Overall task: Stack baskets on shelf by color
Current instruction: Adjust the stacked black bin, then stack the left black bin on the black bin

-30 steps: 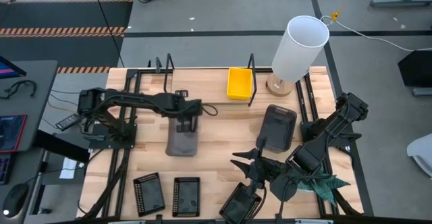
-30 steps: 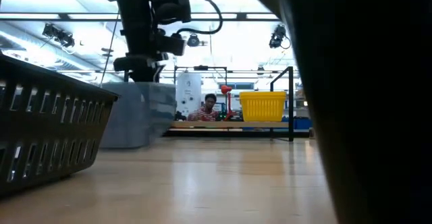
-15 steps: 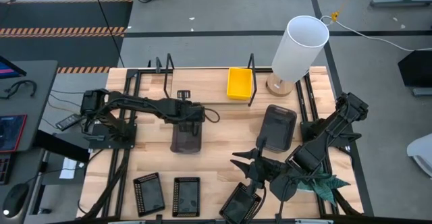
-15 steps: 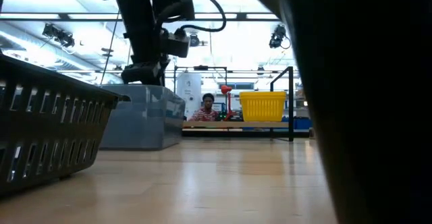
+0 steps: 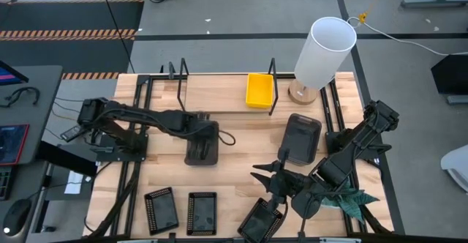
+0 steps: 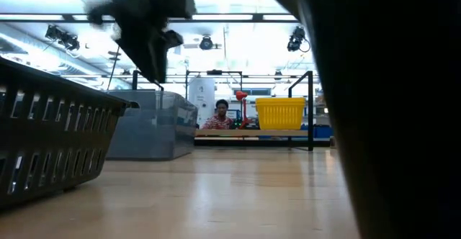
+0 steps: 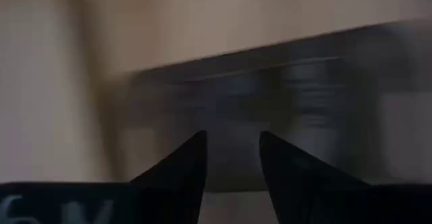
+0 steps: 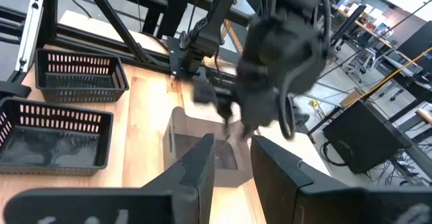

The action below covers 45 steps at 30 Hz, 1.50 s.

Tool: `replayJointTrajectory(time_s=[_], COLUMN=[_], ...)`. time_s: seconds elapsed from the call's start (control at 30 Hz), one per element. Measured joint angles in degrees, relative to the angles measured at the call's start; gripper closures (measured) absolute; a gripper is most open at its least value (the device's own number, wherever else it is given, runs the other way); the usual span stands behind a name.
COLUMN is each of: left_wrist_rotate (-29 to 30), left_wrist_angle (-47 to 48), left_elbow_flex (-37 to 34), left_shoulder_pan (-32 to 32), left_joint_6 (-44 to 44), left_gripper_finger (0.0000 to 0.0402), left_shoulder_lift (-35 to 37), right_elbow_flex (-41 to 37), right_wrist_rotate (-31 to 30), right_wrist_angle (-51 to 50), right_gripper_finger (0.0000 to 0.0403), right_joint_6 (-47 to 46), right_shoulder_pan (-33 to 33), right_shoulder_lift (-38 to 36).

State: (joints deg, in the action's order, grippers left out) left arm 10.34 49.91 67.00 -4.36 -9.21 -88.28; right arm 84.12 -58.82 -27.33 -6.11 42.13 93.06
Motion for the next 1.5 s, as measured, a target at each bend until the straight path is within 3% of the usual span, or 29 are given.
replayJointTrajectory(time_s=[0.07,0.17,0.43,0.57,0.67,0.8,0.97,1.13,1.23,1.33,1.5], left_wrist_rotate=[-7.36,-10.22,-10.44,-5.13,-1.09,-2.11,-4.09,-1.64,-1.44,-1.39,-1.42], left_wrist_angle=[0.98,2.50,-1.00,-0.68,-0.56,-1.91,-1.65,-1.02,-0.10,0.78,2.68], left_elbow_flex=[0.78,0.96,0.92,0.91,0.88,0.89,0.86,0.89,0.87,0.87,0.87], left_shoulder_pan=[-0.73,-3.11,-10.17,-11.42,-11.86,-12.58,-13.69,-13.75,-13.70,-13.70,-13.70], left_joint_6=[5.42,12.01,20.20,22.70,23.65,23.66,23.61,23.63,23.65,23.65,23.67], left_gripper_finger=[0.0258,0.0251,0.0185,0.0166,0.0165,0.0175,0.0194,0.0214,0.0228,0.0239,0.0253], left_shoulder_lift=[0.53,0.55,-1.62,-2.07,-3.58,-6.99,-11.02,-12.25,-12.14,-11.97,-11.47], right_elbow_flex=[0.00,0.00,0.00,-0.01,-0.02,0.00,0.00,0.00,0.00,-0.47,-5.91], right_wrist_rotate=[0.00,-0.01,-0.01,0.00,0.00,0.24,1.54,9.57,17.39,24.79,37.86], right_wrist_angle=[-0.06,0.27,0.52,0.52,0.52,-1.61,-17.19,-37.67,-49.14,-54.36,-51.89], right_gripper_finger=[0.0301,0.0301,0.0301,0.0301,0.0301,0.0301,0.0313,0.0334,0.0354,0.0374,0.0397], right_joint_6=[-0.34,-0.34,-0.04,0.16,0.16,-2.38,-17.90,-39.78,-51.56,-53.74,-47.26], right_shoulder_pan=[0.00,-0.04,-0.07,-0.05,-0.07,-0.08,-1.83,-5.95,-10.89,-16.17,-24.38], right_shoulder_lift=[0.00,0.00,0.00,0.00,0.00,0.00,0.00,-0.38,-0.67,0.62,0.70])
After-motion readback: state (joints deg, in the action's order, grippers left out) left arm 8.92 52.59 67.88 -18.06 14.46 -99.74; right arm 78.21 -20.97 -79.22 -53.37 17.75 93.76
